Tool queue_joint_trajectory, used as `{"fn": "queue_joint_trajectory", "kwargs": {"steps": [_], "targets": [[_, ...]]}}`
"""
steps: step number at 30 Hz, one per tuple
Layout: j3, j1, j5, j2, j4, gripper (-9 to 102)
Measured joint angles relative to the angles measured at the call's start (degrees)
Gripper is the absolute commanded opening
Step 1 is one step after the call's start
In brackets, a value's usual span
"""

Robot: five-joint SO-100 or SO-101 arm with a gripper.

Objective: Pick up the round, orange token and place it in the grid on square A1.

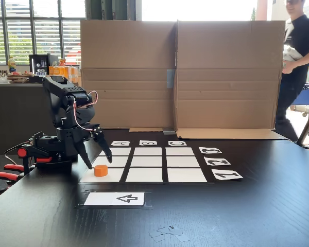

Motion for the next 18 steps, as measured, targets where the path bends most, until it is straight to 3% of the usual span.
{"fn": "queue_joint_trajectory", "kwargs": {"steps": [12, 18], "targets": [[-4.9, 18.0, 0.0, 15.0, -5.8, 25], [-3.2, 26.1, 0.0, 25.3, -1.1, 25]]}}
